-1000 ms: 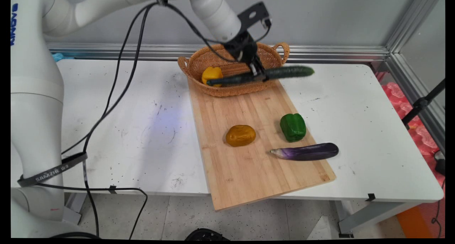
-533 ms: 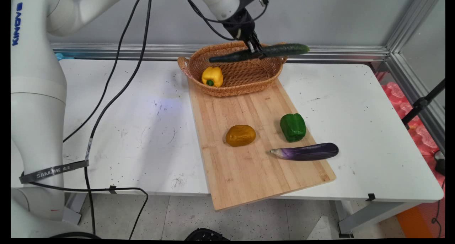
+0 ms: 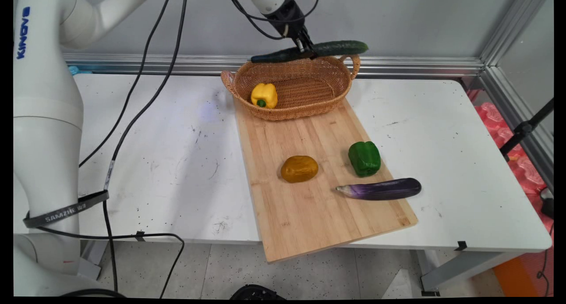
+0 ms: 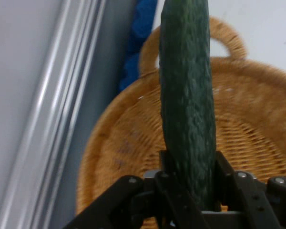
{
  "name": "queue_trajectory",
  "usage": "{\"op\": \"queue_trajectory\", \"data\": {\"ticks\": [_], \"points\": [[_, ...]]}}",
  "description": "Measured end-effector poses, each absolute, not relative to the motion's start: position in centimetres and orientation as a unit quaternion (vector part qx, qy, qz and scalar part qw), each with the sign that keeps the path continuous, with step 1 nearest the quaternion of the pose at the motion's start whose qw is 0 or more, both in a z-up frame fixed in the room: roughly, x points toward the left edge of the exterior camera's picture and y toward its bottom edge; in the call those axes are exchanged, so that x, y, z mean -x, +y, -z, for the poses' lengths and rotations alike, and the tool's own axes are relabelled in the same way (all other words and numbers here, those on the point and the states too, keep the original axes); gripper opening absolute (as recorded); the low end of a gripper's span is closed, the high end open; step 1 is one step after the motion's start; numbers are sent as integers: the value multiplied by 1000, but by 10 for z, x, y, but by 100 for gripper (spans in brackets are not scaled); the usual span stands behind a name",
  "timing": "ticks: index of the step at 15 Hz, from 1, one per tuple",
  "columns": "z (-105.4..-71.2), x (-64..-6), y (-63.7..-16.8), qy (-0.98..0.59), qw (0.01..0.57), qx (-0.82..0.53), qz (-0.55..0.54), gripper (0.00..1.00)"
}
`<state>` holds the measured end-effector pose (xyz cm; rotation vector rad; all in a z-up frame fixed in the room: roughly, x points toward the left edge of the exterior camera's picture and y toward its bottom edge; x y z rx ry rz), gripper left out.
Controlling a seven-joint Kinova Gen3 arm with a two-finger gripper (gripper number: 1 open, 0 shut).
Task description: Place the picked object in the vegetable basket
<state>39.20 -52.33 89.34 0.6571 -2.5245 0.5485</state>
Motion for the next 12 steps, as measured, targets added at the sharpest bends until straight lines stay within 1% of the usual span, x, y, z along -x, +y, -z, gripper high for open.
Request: {"op": "queue_trajectory", "data": {"ticks": [7, 12], "points": [[-876, -426, -536, -917, 230, -256, -200, 0], [-863, -432, -534, -912, 242, -274, -188, 0]]}}
